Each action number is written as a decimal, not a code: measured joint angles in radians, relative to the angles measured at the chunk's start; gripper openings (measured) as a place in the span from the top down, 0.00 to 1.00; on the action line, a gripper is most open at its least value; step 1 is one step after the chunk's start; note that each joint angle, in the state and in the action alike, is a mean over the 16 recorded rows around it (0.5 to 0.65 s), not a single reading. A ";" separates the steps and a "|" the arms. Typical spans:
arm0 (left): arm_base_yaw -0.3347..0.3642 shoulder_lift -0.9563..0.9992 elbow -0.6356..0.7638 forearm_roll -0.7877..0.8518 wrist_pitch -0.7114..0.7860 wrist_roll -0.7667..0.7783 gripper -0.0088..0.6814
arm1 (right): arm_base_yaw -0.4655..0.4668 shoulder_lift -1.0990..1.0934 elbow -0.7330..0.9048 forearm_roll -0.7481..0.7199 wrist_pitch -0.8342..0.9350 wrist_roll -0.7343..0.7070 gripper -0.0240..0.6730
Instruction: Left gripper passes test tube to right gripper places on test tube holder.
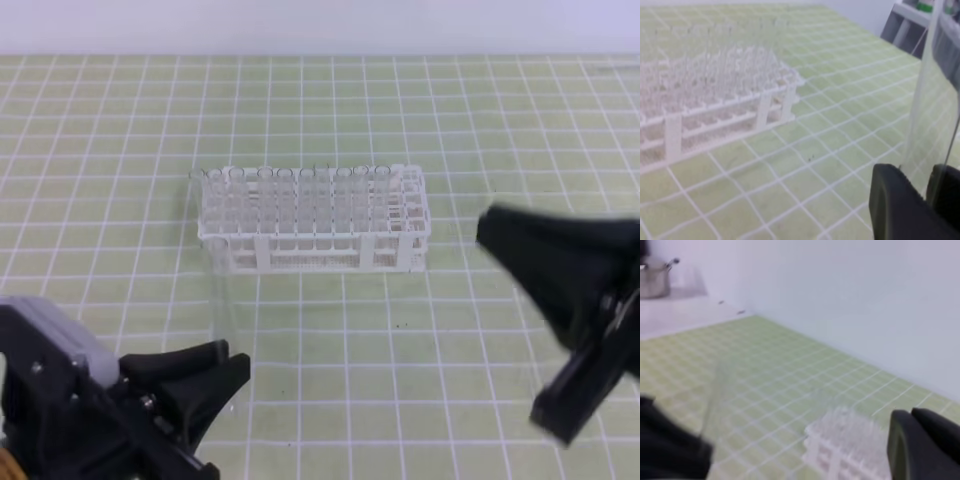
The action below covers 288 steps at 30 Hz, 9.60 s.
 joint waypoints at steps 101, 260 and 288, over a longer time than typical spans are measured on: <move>0.001 0.109 -0.003 0.098 -0.278 -0.175 0.98 | 0.250 0.591 -0.291 -0.222 -0.356 0.393 0.91; 0.002 -0.835 0.293 0.230 0.337 -0.160 0.99 | -0.034 0.198 0.249 -0.538 -0.756 0.674 0.95; 0.002 -0.831 0.305 0.233 0.342 -0.160 0.99 | -0.349 0.412 0.052 -1.037 -0.731 1.070 0.95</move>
